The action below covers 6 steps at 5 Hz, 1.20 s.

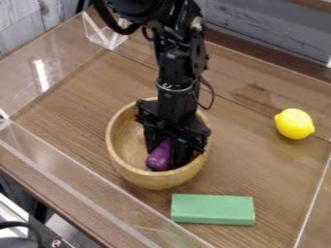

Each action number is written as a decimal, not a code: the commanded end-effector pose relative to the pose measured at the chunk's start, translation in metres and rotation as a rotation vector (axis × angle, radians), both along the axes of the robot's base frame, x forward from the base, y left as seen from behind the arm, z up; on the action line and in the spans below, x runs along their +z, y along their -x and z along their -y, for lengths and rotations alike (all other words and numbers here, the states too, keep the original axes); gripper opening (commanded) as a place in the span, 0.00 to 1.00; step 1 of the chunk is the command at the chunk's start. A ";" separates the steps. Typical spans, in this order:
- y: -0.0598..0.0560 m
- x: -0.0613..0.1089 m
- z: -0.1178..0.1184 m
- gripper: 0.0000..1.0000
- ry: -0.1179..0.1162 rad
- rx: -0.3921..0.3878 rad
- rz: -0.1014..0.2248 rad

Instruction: Remove the purple eggplant from inside the brown bowl and put it on the table

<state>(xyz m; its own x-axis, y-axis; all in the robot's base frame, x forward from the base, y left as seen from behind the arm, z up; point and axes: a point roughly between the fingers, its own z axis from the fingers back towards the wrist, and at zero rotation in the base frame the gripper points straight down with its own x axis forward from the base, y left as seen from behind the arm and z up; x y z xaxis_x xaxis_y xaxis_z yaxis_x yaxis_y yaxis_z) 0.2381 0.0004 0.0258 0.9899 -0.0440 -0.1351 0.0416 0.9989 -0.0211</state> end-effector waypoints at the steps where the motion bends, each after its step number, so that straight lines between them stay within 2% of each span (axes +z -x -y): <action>1: -0.008 0.005 -0.003 0.00 0.000 0.011 0.031; 4: -0.015 0.033 0.012 0.00 0.031 0.034 0.071; 5: -0.023 0.044 0.023 0.00 0.045 0.044 0.095; 6: -0.024 0.046 0.037 0.00 0.059 0.031 0.103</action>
